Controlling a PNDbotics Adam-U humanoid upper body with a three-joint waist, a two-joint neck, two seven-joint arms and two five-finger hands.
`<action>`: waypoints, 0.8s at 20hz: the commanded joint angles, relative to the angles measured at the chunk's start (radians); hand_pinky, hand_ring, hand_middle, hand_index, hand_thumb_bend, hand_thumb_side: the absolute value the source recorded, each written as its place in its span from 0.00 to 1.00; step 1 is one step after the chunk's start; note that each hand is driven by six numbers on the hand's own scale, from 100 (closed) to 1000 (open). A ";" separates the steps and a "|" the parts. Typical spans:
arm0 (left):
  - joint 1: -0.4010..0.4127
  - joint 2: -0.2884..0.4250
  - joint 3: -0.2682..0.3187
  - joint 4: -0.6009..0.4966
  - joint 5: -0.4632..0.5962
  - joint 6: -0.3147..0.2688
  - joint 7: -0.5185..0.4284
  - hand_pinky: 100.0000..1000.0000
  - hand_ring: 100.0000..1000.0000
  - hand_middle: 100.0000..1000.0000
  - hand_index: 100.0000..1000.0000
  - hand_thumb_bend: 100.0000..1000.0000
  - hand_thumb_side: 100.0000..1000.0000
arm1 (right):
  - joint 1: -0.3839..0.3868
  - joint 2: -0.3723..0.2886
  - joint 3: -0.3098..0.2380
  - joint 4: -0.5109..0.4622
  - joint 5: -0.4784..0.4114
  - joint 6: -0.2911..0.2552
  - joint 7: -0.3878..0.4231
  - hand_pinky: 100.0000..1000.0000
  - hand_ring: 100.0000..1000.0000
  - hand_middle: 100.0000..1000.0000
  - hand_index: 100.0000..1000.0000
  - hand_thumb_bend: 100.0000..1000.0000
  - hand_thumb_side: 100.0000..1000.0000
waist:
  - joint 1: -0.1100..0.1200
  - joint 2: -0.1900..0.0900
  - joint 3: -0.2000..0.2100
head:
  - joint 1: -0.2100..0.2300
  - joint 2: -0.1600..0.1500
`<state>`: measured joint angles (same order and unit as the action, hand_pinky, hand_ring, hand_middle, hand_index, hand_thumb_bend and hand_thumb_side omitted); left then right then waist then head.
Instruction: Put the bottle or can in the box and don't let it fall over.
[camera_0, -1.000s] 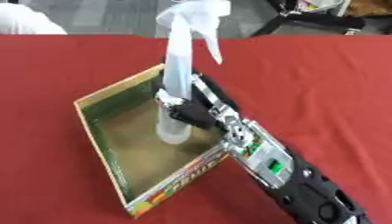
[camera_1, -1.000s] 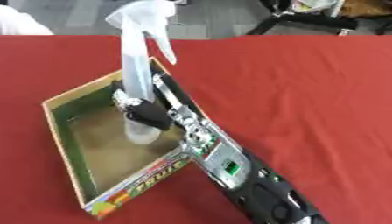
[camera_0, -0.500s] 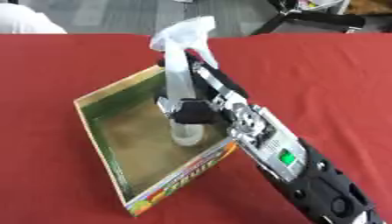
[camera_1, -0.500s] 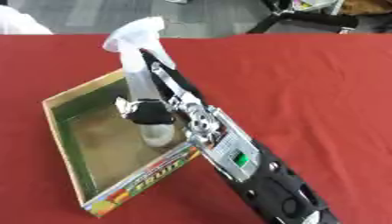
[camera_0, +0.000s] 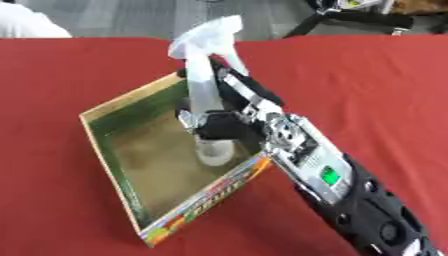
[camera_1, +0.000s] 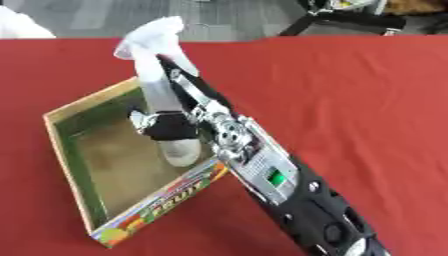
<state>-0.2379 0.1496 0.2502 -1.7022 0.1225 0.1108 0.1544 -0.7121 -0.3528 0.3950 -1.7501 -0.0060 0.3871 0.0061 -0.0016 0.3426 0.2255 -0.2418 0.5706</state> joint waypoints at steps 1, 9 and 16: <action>0.000 0.027 0.009 -0.021 0.000 -0.002 0.002 0.69 1.00 0.96 0.69 0.14 0.94 | 0.000 -0.018 -0.006 -0.022 -0.015 0.008 0.004 1.00 0.91 0.82 0.97 0.00 0.00 | 0.006 -0.028 -0.004 | 0.004 0.006; 0.009 0.028 0.010 -0.024 -0.001 -0.002 0.004 0.69 1.00 0.96 0.69 0.14 0.94 | 0.033 -0.024 -0.011 -0.045 0.008 0.019 0.018 1.00 0.91 0.83 1.00 0.00 0.36 | 0.015 -0.030 -0.019 | 0.011 0.012; 0.013 0.027 0.009 -0.028 -0.001 -0.003 0.006 0.69 1.00 0.96 0.69 0.13 0.94 | 0.046 -0.025 -0.015 -0.057 0.043 -0.001 0.029 1.00 0.92 0.84 1.00 0.00 0.65 | 0.020 -0.028 -0.021 | 0.011 0.011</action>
<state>-0.2220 0.1501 0.2508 -1.7082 0.1225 0.1099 0.1565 -0.6576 -0.3636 0.3888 -1.7805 0.0276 0.3933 0.0321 0.0154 0.3378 0.2040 -0.2327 0.5793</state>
